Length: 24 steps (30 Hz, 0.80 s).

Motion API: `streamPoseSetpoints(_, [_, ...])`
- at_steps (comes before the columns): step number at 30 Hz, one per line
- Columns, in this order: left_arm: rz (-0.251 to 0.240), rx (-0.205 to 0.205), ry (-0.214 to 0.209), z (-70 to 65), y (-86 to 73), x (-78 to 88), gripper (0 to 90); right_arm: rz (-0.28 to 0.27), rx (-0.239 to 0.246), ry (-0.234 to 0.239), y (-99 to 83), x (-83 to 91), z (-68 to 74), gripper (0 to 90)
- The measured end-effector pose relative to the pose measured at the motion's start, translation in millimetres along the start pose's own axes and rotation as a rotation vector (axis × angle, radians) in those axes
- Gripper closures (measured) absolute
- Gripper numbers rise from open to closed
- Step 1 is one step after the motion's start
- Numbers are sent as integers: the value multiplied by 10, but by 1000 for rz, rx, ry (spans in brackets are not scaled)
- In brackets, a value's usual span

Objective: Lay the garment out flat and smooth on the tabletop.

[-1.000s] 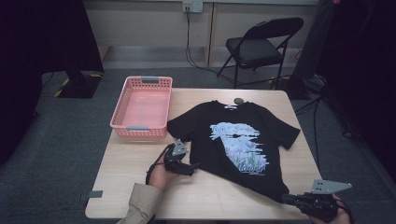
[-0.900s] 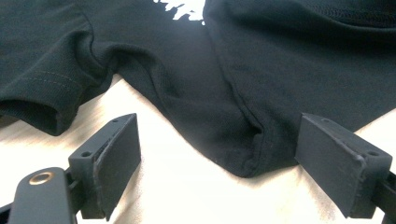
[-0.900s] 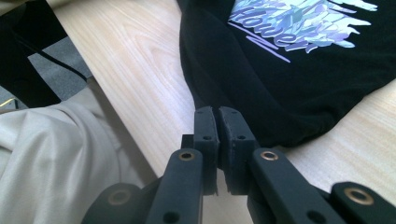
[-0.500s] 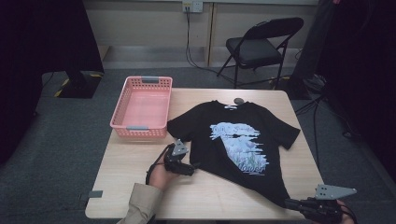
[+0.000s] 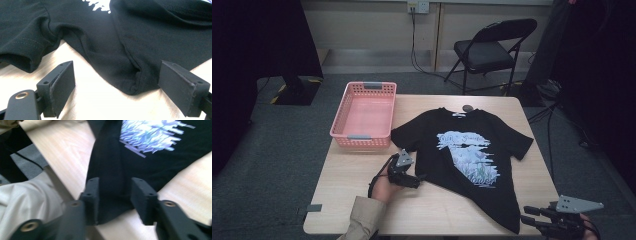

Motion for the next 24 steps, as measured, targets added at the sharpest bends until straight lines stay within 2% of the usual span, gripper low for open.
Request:
streamPoseSetpoints(1, [0, 0, 0, 0, 0, 0, 139, -3, 1, -4, 25, -12, -19, 492])
streamPoseSetpoints(4, [0, 0, 0, 0, 0, 0, 138, -4, -20, -57, 132, -89, -133, 313])
streamPoseSetpoints(5, [0, 0, 0, 0, 0, 0, 139, -4, -20, -57, 132, -89, -133, 313])
streamPoseSetpoints(10, [0, 0, 0, 0, 0, 0, 138, 7, -25, -136, 296, -247, -286, 153])
streamPoseSetpoints(13, [0, 0, 0, 0, 0, 0, 138, -1, -23, -151, 353, -290, -341, 147])
streamPoseSetpoints(14, [0, 0, 0, 0, 0, 0, 138, 0, -27, -164, 410, -340, -414, 133])
streamPoseSetpoints(15, [0, 0, 0, 0, 0, 0, 138, 0, -27, -164, 410, -340, -414, 133])
streamPoseSetpoints(20, [0, 0, -1, 0, 0, 0, 138, 0, -34, -206, 513, -467, -593, 124])
streamPoseSetpoints(24, [0, 0, -1, 1, 0, 0, 138, 1, -63, -218, 560, -572, -700, 121])
Point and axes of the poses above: each handheld gripper's, and its own axes: x roughly backward along the jaws, y roughly out of its top, z roughly to its left, the point moved 1 cm from there along -x, roughly forward along the jaws, and after that the axes turned 8 degrees about y, right-handed, at the moved point
